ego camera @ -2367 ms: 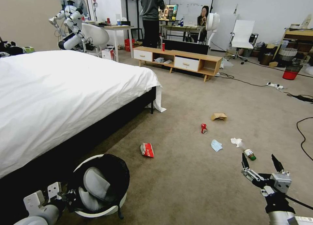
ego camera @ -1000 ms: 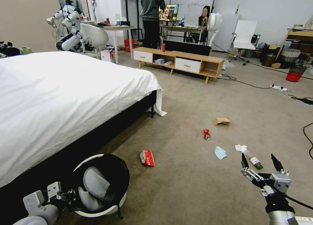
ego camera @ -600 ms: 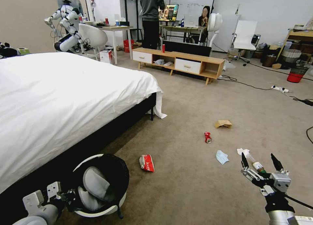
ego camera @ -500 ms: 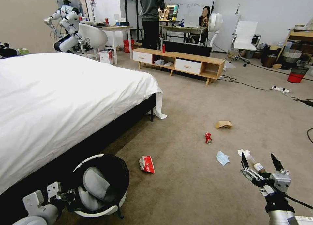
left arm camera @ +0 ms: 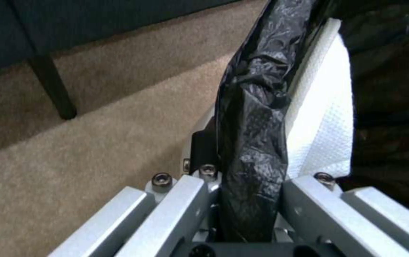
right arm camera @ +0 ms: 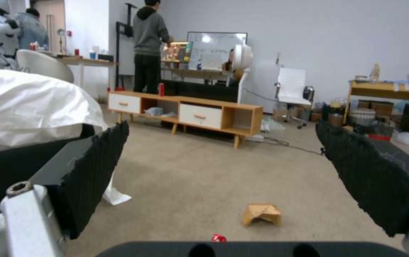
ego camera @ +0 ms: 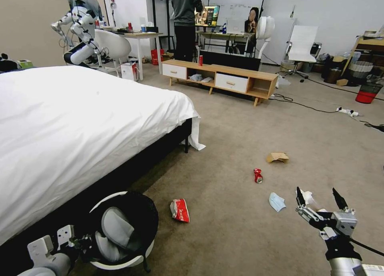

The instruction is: Pick up the trash bin, then pick up the garbage from the floor and place it into the trash bin.

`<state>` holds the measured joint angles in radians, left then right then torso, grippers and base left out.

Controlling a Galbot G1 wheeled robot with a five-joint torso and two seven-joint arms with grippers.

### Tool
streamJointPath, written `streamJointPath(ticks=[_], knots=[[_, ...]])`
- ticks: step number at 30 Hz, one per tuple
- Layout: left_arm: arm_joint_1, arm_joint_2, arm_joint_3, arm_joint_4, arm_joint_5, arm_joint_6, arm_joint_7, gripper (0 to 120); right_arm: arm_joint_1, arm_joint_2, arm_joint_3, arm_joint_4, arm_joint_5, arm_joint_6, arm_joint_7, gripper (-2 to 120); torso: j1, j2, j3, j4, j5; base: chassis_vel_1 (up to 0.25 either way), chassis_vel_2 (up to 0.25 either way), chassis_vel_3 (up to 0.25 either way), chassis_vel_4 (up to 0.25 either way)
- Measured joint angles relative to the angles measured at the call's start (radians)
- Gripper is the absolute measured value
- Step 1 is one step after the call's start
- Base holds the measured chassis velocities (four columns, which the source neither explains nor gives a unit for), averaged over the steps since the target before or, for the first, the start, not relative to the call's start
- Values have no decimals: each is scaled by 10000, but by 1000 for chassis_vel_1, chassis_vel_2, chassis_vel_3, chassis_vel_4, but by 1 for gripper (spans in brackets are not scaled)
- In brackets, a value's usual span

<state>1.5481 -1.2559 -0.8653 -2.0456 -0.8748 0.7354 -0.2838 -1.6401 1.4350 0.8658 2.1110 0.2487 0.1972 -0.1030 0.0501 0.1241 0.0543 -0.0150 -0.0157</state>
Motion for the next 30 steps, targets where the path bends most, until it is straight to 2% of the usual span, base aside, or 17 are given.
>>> streamJointPath(ticks=[10, 30], knots=[[118, 10, 29, 0, 134, 0, 138, 1, 19, -41, -21, -43, 117, 1, -7, 100, 1, 0, 1, 0, 1, -63, 68, 75, -64], [476, -12, 14, -87, 501, -1, 542, 1, 91, -245, -26, -136, 276, 1, -29, 100, 0, 0, 0, 0, 0, 0, 0, 0, 0]])
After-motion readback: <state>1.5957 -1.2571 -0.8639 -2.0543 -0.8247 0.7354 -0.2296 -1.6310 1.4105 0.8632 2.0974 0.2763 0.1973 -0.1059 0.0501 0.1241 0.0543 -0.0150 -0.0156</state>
